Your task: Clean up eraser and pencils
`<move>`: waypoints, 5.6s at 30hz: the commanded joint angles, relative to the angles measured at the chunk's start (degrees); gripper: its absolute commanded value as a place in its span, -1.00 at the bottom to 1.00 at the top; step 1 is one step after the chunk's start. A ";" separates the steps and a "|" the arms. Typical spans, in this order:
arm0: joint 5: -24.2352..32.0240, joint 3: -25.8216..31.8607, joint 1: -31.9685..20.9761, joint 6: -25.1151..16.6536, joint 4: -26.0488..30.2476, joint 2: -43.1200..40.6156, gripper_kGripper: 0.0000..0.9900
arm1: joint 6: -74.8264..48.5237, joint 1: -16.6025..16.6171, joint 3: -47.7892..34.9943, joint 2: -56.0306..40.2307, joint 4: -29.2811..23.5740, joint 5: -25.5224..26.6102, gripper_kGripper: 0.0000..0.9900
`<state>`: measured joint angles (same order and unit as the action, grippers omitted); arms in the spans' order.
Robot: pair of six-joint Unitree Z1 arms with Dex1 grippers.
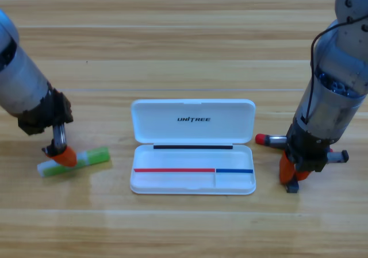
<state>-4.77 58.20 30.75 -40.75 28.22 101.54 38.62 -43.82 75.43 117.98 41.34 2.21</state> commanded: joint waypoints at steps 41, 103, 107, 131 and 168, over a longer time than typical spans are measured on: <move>1.87 -6.34 0.89 0.85 -6.51 6.74 0.71 | -81.69 -4.25 19.40 0.76 23.61 4.65 -1.00; 1.34 5.35 2.83 -2.41 10.98 -5.03 -0.80 | -80.37 -9.35 31.97 15.09 24.66 -0.01 0.63; 1.61 9.04 5.38 -2.06 14.50 -6.09 -0.80 | -80.37 -9.35 31.97 12.80 26.24 0.16 0.65; 2.84 19.15 19.61 5.33 17.22 6.13 -0.85 | -73.86 -4.17 15.18 -8.29 27.91 3.42 0.88; 1.78 22.49 24.89 6.38 12.92 17.38 -0.85 | -72.81 4.97 10.52 -11.10 20.79 1.75 1.00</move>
<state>-2.53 80.82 54.72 -34.07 41.85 115.98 -33.37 -40.26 87.77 105.50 63.02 4.96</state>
